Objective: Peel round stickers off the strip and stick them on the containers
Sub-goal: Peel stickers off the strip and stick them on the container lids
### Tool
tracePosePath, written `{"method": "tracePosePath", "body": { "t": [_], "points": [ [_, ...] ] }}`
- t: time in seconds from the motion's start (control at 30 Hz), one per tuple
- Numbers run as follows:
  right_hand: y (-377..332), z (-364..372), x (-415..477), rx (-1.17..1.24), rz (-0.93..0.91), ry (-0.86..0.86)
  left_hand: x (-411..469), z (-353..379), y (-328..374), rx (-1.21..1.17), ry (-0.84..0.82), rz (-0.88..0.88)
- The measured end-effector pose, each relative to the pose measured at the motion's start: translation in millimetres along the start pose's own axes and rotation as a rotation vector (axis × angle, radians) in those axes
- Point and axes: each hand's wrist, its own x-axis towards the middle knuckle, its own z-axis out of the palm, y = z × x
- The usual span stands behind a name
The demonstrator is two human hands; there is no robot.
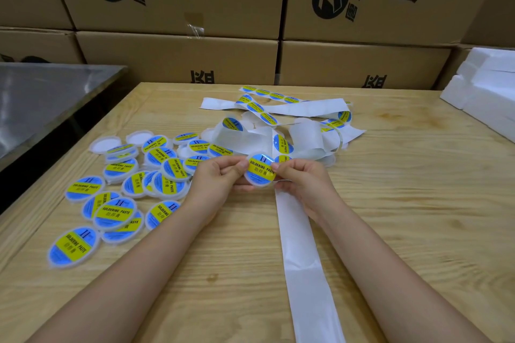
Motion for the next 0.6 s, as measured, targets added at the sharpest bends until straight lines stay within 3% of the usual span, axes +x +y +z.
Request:
{"method": "tracePosePath", "body": {
  "t": [0.3,0.6],
  "points": [
    [5,3,1,-0.115,-0.062,0.062,1,-1,-4,0.055,0.009,0.002],
    [9,13,-13,-0.448,-0.405,0.228,-5,7,4,0.008,0.084,-0.010]
  ]
}}
